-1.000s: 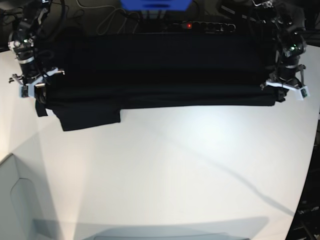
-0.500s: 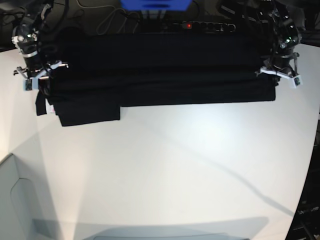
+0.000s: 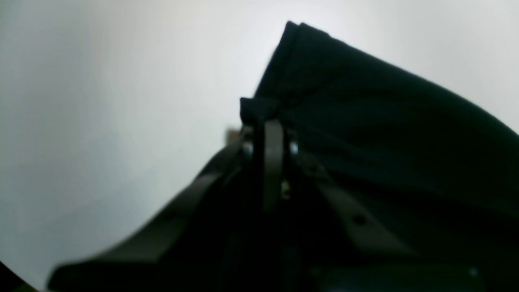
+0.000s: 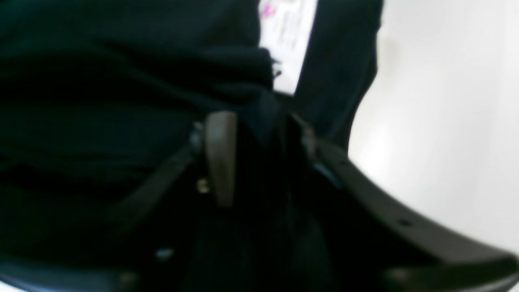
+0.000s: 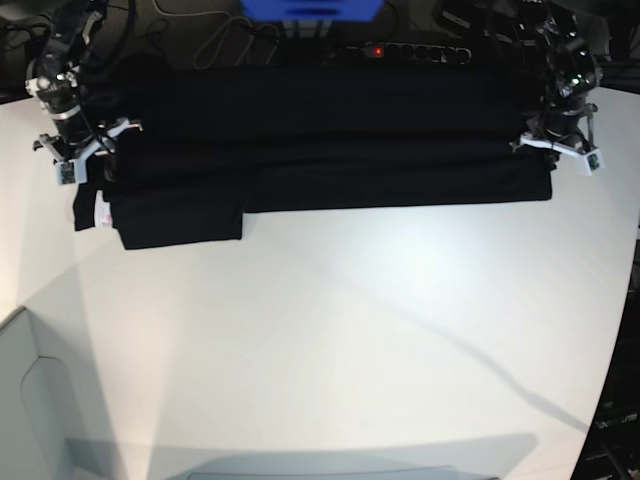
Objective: Fold the T-shirt properly
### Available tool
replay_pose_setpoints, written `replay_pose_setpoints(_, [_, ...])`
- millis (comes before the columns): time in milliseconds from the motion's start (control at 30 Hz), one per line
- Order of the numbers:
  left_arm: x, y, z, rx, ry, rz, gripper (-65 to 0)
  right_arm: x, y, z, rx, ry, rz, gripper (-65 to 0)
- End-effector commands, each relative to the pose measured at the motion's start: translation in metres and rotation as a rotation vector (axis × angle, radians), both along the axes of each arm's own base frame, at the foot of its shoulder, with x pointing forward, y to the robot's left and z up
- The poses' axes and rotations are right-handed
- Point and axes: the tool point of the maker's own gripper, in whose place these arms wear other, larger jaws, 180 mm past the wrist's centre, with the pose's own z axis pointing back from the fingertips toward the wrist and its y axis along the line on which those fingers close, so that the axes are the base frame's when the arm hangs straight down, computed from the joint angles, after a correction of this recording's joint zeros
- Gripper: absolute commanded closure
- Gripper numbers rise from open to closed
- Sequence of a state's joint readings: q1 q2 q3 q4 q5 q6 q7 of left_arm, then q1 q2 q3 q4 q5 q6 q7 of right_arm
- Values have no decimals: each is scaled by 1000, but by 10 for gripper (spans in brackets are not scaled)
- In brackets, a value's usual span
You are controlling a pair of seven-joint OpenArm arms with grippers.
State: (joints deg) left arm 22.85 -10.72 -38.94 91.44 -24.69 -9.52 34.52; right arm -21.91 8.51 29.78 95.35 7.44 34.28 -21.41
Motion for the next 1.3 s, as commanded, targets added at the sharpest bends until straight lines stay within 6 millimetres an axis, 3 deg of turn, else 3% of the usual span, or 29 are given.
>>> replay_pose_setpoints(0, [5,8,12,34,-31,0,-1,10,-2,20,-18,-71,13,-267])
replay_pose_setpoints(100, [4,8,11,34,-27,-1,-1,7,-5,44,-62,-116,17,-273])
replay_pose_setpoints(233, [3,8,11,34,-25,-1,-2,15,7,71,-83,-189,37,-273])
replay_pose_setpoints(333, [3,8,10,34,-23,-1,-23,43,18,85,-74,-241,59,-274])
replay_pose_setpoints(433, [3,8,10,34,-23,-1,-89,74,23,78,-49,-199,67,-275])
replay_pose_setpoints(567, [3,7,11,35,-25,-2,-191,113,16,62,-14,-124,53,-277])
replay_pose_setpoints(733, [1,10,11,37,-24,6,-206,139,14,32,35,-30,67,-277])
replay_pose_setpoints(967, [1,10,11,37,-25,8,-206,134,23,-13,93,94,79,-277])
replay_pose_setpoints(1133, [2,10,12,37,-27,7,-207,126,29,-25,97,132,96,-261])
replay_pose_setpoints(1200, [2,10,13,40,-30,5,-207,120,32,-26,88,136,108,-190])
replay_pose_setpoints(1267, [3,10,15,42,-34,4,-207,119,33,-15,68,105,117,-64])
